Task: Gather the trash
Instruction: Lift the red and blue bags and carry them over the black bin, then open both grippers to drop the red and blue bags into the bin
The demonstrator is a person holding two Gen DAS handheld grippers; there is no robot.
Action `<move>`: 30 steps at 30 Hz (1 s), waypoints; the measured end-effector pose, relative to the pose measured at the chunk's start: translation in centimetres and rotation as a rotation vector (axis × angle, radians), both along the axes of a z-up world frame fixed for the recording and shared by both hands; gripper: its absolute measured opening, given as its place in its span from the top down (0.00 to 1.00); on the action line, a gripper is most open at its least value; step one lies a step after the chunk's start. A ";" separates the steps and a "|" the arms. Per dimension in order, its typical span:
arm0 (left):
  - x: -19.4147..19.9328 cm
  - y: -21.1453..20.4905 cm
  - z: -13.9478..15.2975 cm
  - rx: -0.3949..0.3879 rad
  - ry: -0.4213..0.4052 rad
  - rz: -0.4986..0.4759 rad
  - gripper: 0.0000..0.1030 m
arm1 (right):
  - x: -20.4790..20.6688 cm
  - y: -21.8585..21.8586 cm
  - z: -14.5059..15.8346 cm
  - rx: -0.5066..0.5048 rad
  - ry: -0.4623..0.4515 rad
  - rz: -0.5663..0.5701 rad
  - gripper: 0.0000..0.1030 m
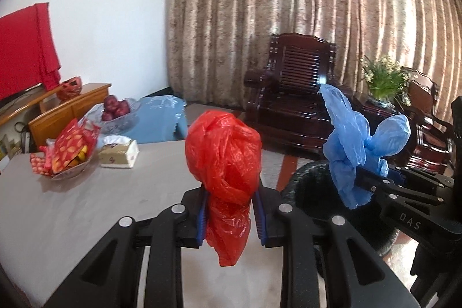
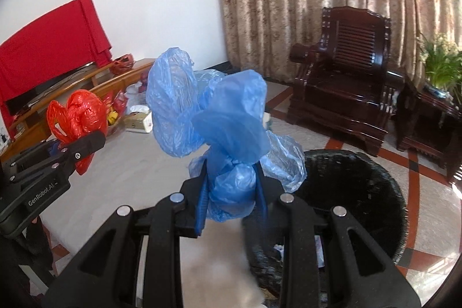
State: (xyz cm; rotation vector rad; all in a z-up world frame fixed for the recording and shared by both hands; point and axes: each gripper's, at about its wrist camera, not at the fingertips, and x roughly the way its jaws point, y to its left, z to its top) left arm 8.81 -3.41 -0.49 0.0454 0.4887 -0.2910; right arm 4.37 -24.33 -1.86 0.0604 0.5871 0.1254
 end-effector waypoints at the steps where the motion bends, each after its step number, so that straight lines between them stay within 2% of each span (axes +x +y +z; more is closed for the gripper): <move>1: 0.0 -0.6 0.0 0.004 -0.002 -0.011 0.74 | 0.0 -0.6 0.0 0.000 -0.001 -0.010 0.74; 18: 1.0 -10.2 -1.5 0.009 0.006 -0.196 0.74 | -2.5 -10.0 -0.9 -0.035 -0.002 -0.203 0.74; 23: 2.1 -13.0 -2.6 0.002 0.024 -0.251 0.74 | -2.5 -12.2 -2.2 -0.055 0.012 -0.250 0.74; 30: 4.1 -17.0 -5.0 0.023 0.041 -0.301 0.74 | -1.2 -15.4 -5.7 -0.047 0.067 -0.300 0.74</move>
